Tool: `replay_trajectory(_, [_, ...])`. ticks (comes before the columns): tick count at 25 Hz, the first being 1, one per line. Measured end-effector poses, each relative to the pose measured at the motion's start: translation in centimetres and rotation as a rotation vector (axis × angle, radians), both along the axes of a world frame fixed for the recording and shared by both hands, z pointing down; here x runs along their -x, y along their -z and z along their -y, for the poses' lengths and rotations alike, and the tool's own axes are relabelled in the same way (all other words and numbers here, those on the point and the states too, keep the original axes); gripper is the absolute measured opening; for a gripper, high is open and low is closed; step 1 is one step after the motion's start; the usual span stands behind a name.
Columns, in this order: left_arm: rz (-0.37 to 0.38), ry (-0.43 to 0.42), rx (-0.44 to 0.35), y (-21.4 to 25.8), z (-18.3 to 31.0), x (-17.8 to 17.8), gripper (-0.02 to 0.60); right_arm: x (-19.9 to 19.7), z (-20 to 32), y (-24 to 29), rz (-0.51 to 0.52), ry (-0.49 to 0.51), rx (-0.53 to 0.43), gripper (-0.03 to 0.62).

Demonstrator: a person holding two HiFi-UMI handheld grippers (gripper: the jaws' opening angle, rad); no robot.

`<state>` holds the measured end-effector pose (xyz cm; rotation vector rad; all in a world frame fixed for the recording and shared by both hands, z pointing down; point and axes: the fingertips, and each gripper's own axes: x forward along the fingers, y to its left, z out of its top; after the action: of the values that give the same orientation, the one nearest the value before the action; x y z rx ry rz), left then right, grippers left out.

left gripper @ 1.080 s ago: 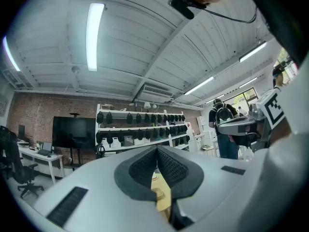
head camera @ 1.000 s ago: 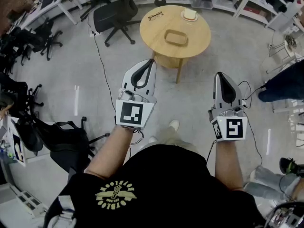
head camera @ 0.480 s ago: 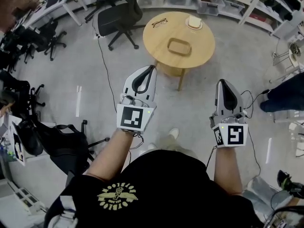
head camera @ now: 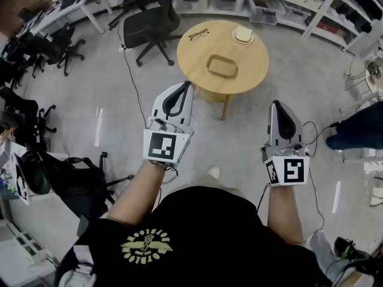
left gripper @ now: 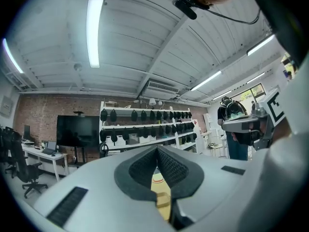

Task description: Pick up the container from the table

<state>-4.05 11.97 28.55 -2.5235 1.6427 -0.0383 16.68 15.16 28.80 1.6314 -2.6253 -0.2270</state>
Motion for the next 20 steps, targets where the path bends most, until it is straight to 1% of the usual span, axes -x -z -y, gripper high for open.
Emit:
replay_trajectory(4, [0.008,0.017,-0.034,1.1,0.4,-1.3,0.017,-1.6,0.9,0.3,0.01,0.024,-0.014,0.015])
replay_trajectory(8, [0.029,0.043,-0.006,1.0,0.6,-1.7,0.017,-2.5,1.5,0.2,0.019,0.035,-0.01,0.015])
replay_trajectory(11, [0.026,0.028,-0.02,1.4,0.5,-2.4,0.017,-3.2,1.7,0.3,0.019,0.036,-0.013,0.015])
replay_trajectory(14, [0.05,0.033,-0.025,1.3,0.5,-2.5,0.017,-3.7,1.9,0.4,0.032,0.029,-0.014,0.015])
replay_trajectory(18, [0.047,0.042,-0.025,1.1,1.0,-2.2,0.017,-3.4,2.1,0.4,0.031,0.031,-0.02,0.015])
replay_trajectory(20, [0.038,0.033,-0.016,1.0,1.5,-2.2,0.017,-3.4,2.4,0.3,0.028,0.026,-0.02,0.015])
